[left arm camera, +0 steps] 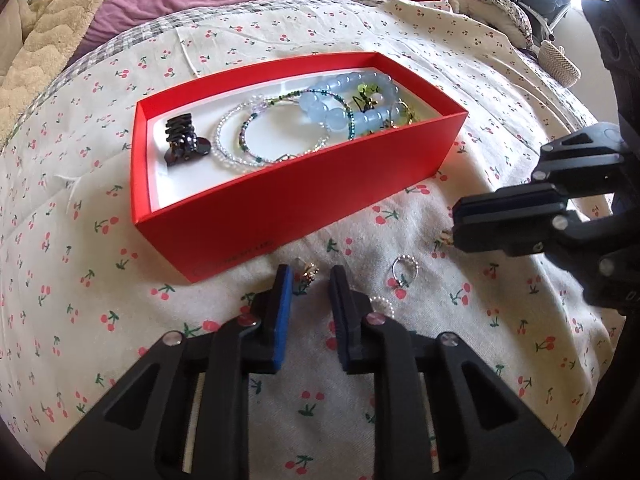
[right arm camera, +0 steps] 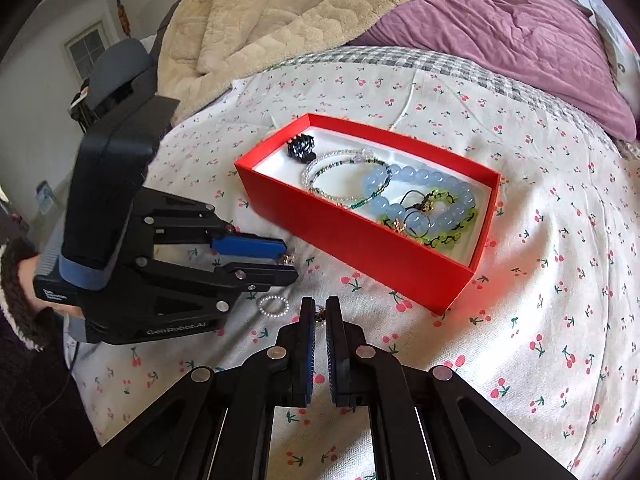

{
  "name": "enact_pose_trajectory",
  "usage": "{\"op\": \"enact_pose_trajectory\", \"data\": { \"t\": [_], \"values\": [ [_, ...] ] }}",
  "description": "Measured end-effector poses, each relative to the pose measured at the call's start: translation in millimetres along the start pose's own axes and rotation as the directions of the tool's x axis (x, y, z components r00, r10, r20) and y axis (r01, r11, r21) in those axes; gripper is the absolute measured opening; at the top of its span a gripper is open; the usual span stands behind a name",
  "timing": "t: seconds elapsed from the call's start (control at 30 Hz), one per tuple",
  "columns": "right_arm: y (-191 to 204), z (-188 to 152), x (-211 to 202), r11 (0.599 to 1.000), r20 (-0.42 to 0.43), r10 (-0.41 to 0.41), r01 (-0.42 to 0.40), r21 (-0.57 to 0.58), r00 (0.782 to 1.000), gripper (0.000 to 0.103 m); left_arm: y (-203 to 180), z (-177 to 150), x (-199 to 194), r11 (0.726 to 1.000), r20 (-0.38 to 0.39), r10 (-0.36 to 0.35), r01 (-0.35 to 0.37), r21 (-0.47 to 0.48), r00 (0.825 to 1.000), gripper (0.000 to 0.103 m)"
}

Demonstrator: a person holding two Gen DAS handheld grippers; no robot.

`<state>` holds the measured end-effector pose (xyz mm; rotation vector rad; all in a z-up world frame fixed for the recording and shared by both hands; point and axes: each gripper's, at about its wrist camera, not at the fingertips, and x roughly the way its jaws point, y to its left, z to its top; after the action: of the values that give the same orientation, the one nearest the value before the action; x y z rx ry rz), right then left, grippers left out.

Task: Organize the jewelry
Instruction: 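Carry the earring into the red box and open left tool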

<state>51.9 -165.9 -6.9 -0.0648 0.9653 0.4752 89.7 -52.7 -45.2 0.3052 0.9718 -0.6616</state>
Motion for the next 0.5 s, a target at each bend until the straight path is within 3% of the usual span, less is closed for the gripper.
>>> {"op": "enact_pose_trajectory", "data": {
  "t": [0.1,0.5],
  "values": [
    [-1,2,-11,1.000,0.022,-0.007,0.006,0.006,1.000,0.005,-2,2,2,1.000,-0.003,0.002,-0.002,0.008,1.000,0.008],
    [-5,0,-17,0.998,-0.014,-0.056,0.056,0.011,0.998,0.005,1,0,-11,1.000,-0.033,-0.003,0.002,-0.029,0.999,0.007]
  ]
}}
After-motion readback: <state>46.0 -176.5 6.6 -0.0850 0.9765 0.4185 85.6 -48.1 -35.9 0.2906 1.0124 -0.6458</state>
